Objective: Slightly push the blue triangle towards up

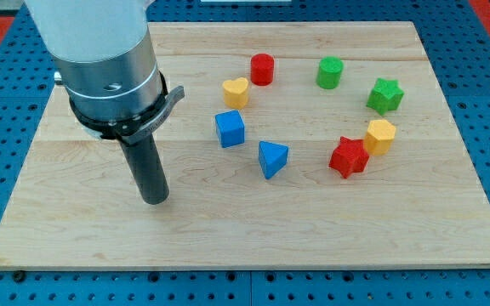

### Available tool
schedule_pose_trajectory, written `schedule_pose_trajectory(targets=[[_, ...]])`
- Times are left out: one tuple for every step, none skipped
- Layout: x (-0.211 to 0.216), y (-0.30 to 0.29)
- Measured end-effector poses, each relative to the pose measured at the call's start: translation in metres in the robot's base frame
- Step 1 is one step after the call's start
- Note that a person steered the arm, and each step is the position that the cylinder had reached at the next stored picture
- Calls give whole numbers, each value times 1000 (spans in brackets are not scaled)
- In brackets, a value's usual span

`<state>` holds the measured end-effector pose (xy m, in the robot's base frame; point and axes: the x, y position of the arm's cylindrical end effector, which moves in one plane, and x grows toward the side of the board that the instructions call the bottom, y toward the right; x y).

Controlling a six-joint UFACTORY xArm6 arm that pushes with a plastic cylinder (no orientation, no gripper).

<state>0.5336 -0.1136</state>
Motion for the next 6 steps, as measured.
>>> schedule_pose_trajectory(targets=[[13, 14], [21, 29], [22, 32], [22, 31], [22, 30], [24, 38]])
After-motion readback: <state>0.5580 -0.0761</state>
